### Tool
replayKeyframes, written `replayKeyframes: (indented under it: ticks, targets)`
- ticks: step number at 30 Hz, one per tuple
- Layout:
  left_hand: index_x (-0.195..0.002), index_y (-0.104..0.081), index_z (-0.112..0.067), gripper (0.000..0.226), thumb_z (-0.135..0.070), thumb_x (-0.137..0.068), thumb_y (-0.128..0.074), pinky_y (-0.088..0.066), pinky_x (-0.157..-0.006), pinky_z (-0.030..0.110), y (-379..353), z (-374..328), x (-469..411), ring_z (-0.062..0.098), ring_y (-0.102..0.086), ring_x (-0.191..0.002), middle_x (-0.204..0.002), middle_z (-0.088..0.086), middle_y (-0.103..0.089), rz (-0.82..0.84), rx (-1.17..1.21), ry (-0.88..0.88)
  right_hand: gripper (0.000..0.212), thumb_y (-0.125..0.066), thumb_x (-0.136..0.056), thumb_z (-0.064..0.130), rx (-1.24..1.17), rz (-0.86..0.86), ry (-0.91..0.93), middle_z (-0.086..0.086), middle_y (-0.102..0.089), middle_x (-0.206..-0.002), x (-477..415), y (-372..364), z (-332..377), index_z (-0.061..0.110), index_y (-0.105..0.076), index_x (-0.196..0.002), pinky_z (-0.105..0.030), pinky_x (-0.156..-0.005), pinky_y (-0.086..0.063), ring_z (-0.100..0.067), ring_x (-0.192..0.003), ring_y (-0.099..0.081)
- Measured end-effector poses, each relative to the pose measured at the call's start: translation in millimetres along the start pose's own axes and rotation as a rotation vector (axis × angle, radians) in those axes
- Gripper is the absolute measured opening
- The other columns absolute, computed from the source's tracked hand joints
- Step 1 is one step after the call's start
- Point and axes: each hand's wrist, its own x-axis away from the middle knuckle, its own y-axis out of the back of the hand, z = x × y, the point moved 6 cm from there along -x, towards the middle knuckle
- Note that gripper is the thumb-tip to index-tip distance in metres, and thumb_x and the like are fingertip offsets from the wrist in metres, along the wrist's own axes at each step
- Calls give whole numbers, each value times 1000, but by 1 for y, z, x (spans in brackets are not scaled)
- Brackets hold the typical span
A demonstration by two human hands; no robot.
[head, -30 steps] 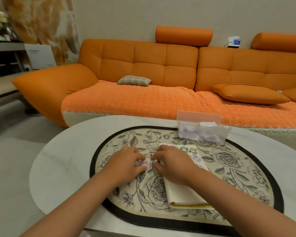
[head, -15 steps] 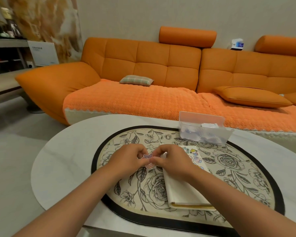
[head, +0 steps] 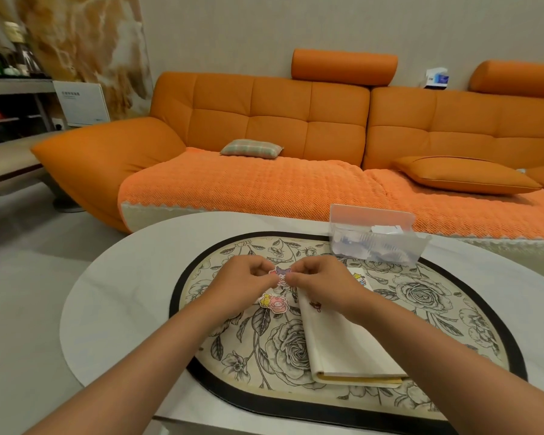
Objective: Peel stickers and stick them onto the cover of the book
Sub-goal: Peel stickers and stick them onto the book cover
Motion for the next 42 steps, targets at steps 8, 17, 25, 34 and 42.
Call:
replayKeyframes:
  ticks: [8,17,25,34,42]
  targets:
    - [-85,-74,-24,6,-22,-89,-70,-51,-66,27,-8,-21,8,8,-59,-60,-75,-7,-74,8,110,-7,11,-72,-86,16,-100,-53,2,-18,-71,-82,13,17,6,12,-76,-76,-24,-51,-42,-10,-48,-47]
    - [-79,-73,-29,8,-33,-85,-71,-49,-65,33,-29,-39,7,10,-57,-62,-73,-1,-68,-6,76,-79,13,-69,-84,13,33,-164,75,13,-56,-45,27,43,9,13,-79,-75,-18,-42,-36,-2,-38,-42]
    - [-77,-75,-27,12,-33,-86,-70,-54,-69,36,-40,-57,-3,5,-59,-62,-73,-6,-72,-65,25,-100,6,-73,-78,33,265,-341,151,22,-67,-61,28,67,13,31,-78,-75,-23,-53,-46,2,-51,-58]
    - [-81,-73,-27,10,-31,-88,-68,-45,-60,22,-50,-66,-6,-4,-57,-57,-75,-5,-69,-110,62,-96,9,-69,-82,39,551,-444,285,22,-67,-71,37,74,25,32,-73,-77,-23,-59,-47,3,-66,-58]
    - [-78,-71,-24,10,-24,-88,-70,-47,-64,28,-47,-68,-4,22,-62,-70,-73,-3,-63,-61,158,-137,6,-75,-86,19,-132,-96,66,-8,-75,-79,30,76,11,14,-80,-85,-20,-47,-39,-15,-58,-48]
